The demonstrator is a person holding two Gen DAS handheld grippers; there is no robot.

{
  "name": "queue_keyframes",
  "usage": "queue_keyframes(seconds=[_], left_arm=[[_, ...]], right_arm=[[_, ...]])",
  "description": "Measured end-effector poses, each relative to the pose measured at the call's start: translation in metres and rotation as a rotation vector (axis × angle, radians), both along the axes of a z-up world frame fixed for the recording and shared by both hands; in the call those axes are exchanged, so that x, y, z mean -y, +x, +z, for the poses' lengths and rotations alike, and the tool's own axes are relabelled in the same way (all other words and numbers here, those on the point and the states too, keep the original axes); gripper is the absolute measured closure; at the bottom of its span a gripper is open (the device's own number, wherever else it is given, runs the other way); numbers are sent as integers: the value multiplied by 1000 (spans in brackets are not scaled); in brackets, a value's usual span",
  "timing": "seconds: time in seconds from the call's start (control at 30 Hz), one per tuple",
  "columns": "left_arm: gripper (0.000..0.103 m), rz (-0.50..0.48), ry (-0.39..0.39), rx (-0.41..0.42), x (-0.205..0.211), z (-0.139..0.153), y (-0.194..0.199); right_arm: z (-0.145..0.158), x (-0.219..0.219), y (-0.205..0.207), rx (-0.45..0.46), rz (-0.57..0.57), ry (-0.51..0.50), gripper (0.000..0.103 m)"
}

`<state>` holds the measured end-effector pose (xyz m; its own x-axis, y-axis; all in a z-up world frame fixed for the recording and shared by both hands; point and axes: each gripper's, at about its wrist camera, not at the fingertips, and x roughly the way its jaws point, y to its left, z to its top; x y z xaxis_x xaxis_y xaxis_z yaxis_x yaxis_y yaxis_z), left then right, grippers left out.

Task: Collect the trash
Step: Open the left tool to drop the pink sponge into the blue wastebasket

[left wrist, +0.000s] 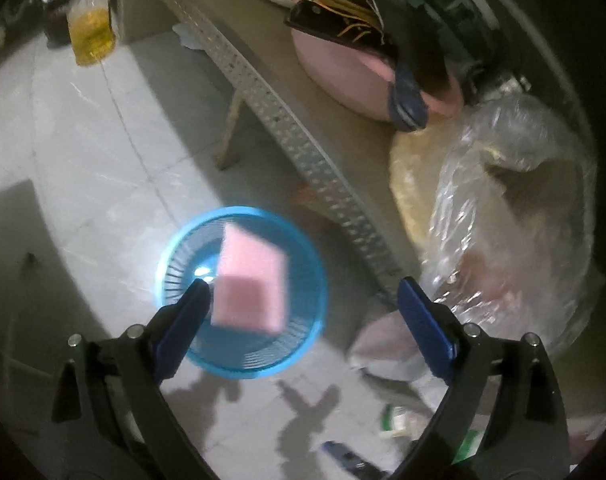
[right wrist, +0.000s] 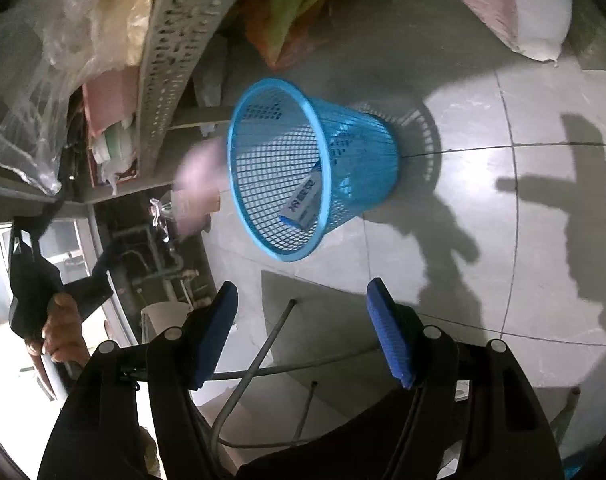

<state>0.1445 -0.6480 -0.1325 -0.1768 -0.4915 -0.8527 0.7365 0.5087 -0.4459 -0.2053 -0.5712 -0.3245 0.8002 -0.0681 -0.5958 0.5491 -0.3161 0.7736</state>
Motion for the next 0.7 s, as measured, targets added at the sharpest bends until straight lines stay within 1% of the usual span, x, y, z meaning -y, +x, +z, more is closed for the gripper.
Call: queue_keyframes(seconds=[0.07,0.13,0.27,0.33,0.4,0.43,0.53,0.57,0.6,0.63,0.67,0.7], left_arm=[[12,0,-8,-6,0,-3,-3],[12,-1,-22,7,-5,0,-7],[12,-23,-69,38,-23,21,-10],[12,-38,-105,52,-34,37,-13],[12,-67,-148,91,-54,61,-18],[12,-81,-180,122,-68,77,-21],[12,-118,-237,190,-105,112,-31],[12,-126,-244,235,-126,128,-36],[12,-129,-251,250,-143,139,-40],[12,-131,-256,247,-153,145,-41],[12,-124,-251,241,-172,153,-44],[12,-115,-252,228,-190,158,-47]], right_arm=[[-1,-1,-2,-5,-1,-1,38],[0,-1,-1,-11,3,-9,38],[6,-3,5,-32,27,-39,38],[10,-5,9,-50,48,-58,38],[18,-10,13,-90,85,-93,38],[21,-12,16,-114,106,-110,38],[36,-24,24,-206,189,-168,37],[43,-30,27,-236,219,-197,36],[52,-35,30,-268,252,-230,32],[58,-39,31,-292,272,-253,30],[69,-45,32,-329,303,-297,30],[78,-50,34,-354,323,-332,26]])
